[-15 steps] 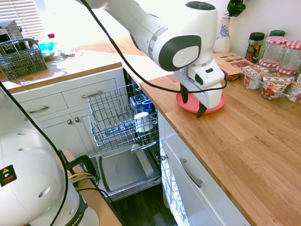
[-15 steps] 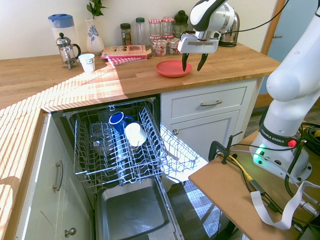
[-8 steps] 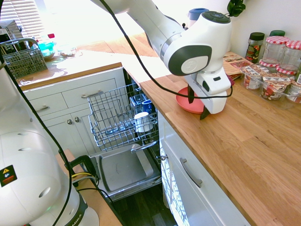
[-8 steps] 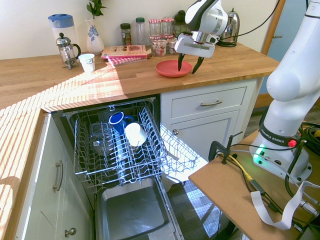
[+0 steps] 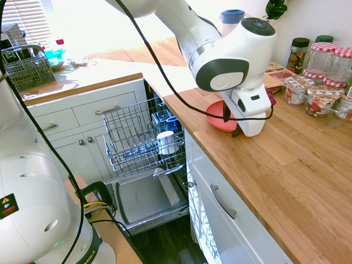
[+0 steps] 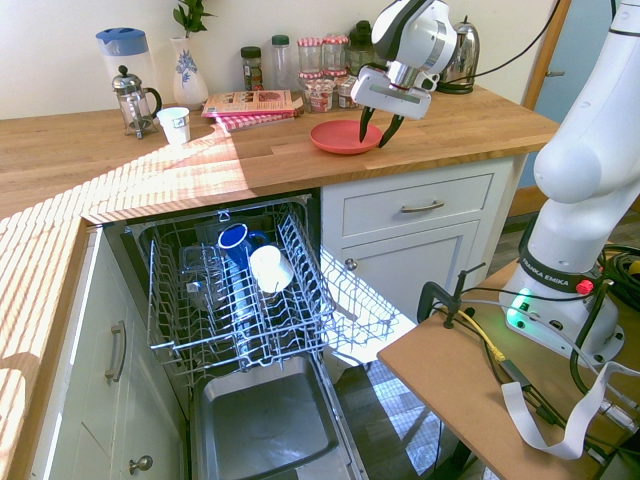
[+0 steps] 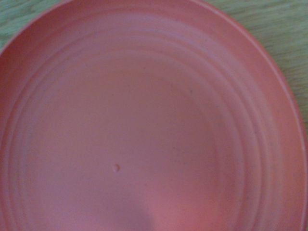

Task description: Put the plate in the dishwasher

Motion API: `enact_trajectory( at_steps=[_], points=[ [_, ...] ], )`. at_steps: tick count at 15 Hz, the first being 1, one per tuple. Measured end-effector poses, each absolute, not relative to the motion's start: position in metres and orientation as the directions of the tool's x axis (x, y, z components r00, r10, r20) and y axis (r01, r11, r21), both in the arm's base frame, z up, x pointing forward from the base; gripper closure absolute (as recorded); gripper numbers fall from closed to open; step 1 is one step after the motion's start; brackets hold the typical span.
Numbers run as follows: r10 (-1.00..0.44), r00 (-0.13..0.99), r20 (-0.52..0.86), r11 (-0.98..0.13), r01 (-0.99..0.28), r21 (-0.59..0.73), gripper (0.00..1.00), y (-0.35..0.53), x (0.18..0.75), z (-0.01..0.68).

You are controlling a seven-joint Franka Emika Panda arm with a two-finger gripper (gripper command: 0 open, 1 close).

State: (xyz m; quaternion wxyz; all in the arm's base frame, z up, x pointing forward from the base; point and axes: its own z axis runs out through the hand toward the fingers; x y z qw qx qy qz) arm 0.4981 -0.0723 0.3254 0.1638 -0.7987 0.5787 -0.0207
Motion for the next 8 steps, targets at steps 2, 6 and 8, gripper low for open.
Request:
enact_trajectory(
  at_steps=[2,6,8],
  points=[
    [-0.930,0.331,-0.158,-0.278,-0.917,-0.286,1.00,-0.0726,0.4982,0.3239],
    [-0.928,0.335,-0.163,-0.280,-0.916,-0.288,1.00,-0.0731,0.4988,0.3209],
    [-0.927,0.332,-0.173,-0.274,-0.916,-0.294,1.00,-0.0733,0.4990,0.3193]
  ],
)
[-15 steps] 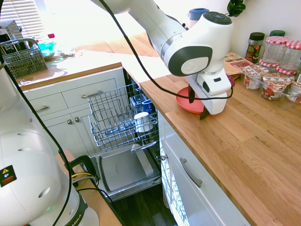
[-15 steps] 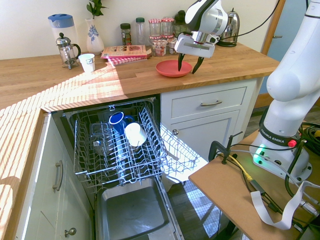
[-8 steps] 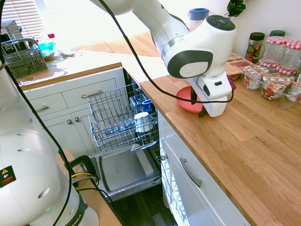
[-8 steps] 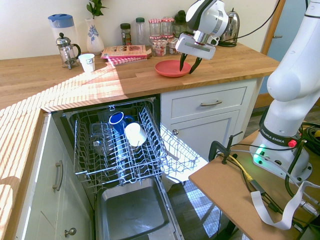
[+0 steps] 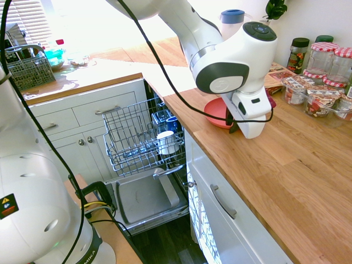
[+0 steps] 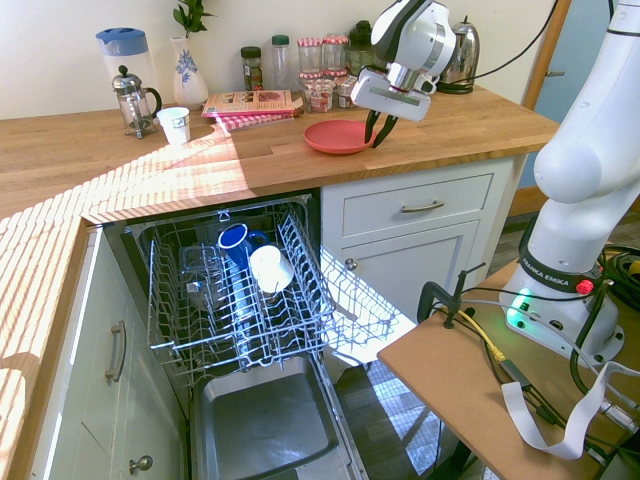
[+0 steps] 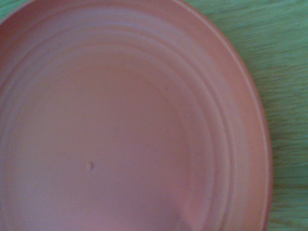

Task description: Put the plate in the dishwasher

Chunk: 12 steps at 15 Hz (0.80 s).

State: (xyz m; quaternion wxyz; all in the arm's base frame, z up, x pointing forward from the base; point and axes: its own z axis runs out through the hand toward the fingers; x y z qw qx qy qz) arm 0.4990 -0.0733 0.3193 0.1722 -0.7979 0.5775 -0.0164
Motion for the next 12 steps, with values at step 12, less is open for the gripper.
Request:
enact_trajectory(
  at_steps=[12],
  points=[
    [-0.814,0.536,0.224,-0.573,-0.803,-0.161,1.00,-0.017,0.533,0.542]
  ],
)
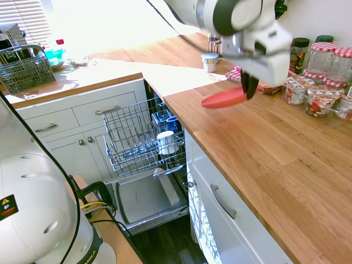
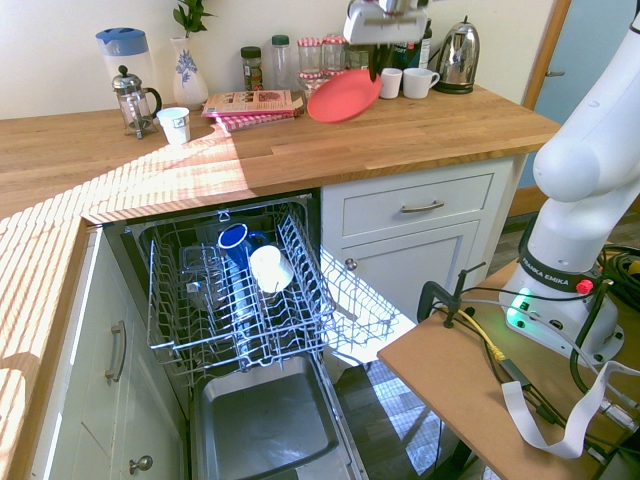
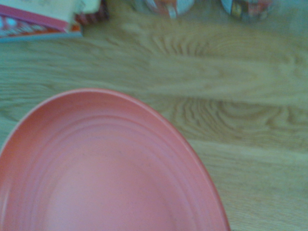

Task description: Put the plate in the dishwasher

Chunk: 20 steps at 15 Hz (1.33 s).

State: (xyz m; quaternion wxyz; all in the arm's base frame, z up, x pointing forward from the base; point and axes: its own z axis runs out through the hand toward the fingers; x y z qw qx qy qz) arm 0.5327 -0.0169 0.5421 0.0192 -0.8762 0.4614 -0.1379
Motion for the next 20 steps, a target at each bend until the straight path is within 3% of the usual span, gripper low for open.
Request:
enact_trajectory(
  at_steps=[3,7,13,17,20],
  points=[
    [-0.688,0.637,0.348,-0.690,-0.723,-0.041,1.00,0.119,0.527,0.615],
    [-0.466,0.731,0.499,-0.791,-0.597,0.134,1.00,0.314,0.502,0.598],
    [-0.007,0.794,0.607,-0.827,-0.347,0.443,1.00,0.547,0.398,0.408],
    [0.275,0.762,0.586,-0.736,-0.226,0.639,1.00,0.595,0.403,0.314],
    [0.438,0.751,0.494,-0.622,-0.144,0.770,1.00,0.601,0.415,0.268]
  ],
)
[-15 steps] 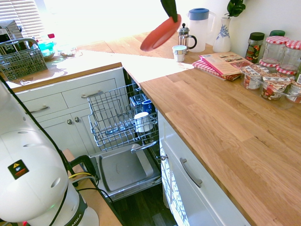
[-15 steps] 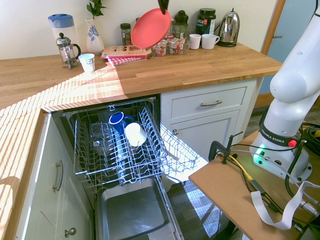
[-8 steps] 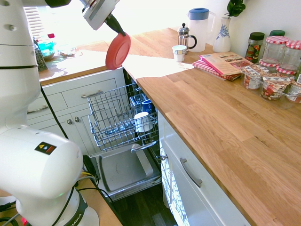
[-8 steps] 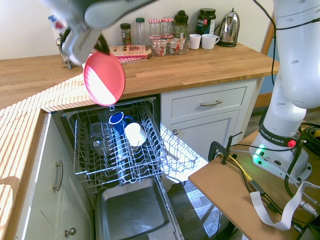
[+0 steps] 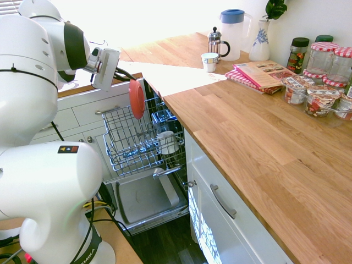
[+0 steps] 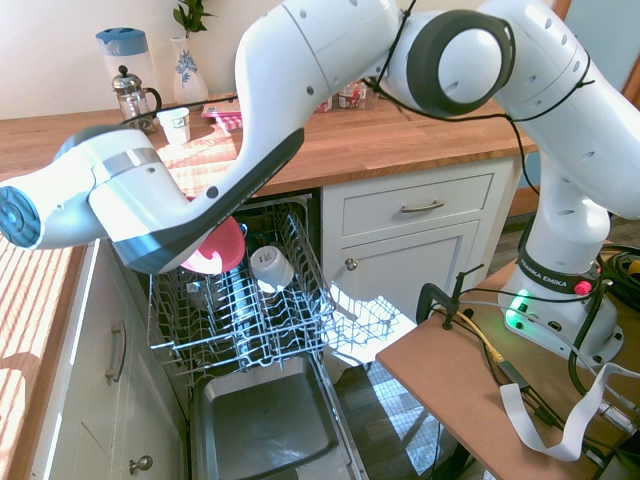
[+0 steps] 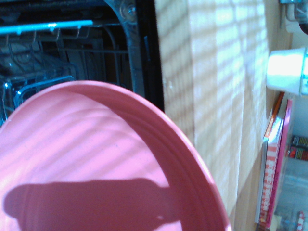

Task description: Put the plate in the dishwasher

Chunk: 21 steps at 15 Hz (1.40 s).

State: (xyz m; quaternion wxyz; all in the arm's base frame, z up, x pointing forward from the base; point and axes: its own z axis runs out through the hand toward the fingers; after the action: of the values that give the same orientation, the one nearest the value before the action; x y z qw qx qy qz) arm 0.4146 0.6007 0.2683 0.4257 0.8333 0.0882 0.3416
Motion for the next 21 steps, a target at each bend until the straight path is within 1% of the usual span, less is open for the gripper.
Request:
enact_trajectory(
  at_steps=[3,6,11,12,14,16,19,21],
  points=[
    [0.531,0.755,0.384,-0.515,-0.072,0.854,1.00,0.610,0.409,0.230],
    [0.539,0.766,0.350,-0.498,-0.045,0.866,1.00,0.618,0.412,0.208],
    [0.490,0.831,0.264,-0.468,-0.006,0.884,1.00,0.613,0.415,0.164],
    [0.474,0.849,0.235,-0.462,0.012,0.887,0.00,0.612,0.409,0.155],
    [0.450,0.873,0.187,-0.448,0.040,0.893,0.00,0.612,0.395,0.143],
    [0.437,0.887,0.153,-0.441,0.063,0.895,0.00,0.616,0.387,0.148],
    [0.383,0.920,0.083,-0.442,0.103,0.891,0.00,0.610,0.395,0.167],
    [0.334,0.942,0.044,-0.461,0.122,0.879,0.00,0.601,0.408,0.180]
  ],
)
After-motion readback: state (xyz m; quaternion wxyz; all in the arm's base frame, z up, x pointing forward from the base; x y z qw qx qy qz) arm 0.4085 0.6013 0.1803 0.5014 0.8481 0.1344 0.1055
